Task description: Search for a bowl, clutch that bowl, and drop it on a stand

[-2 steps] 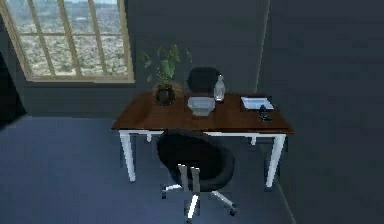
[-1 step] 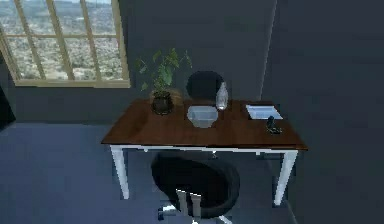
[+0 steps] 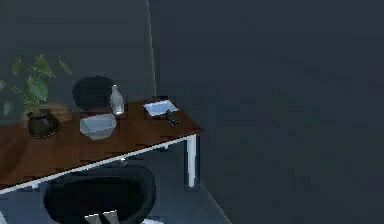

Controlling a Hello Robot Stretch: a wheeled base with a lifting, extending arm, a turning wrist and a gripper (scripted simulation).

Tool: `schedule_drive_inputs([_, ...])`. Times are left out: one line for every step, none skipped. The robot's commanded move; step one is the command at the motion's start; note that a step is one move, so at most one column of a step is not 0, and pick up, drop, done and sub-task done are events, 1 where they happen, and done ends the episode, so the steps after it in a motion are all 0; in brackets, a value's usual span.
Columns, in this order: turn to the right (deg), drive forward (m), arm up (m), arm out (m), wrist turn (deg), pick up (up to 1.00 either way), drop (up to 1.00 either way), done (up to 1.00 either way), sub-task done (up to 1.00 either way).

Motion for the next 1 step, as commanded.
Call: schedule_drive_inputs([0.0, 0.15, 0.00, 0.00, 0.0, 0.00, 0.00, 0.00, 0.00])
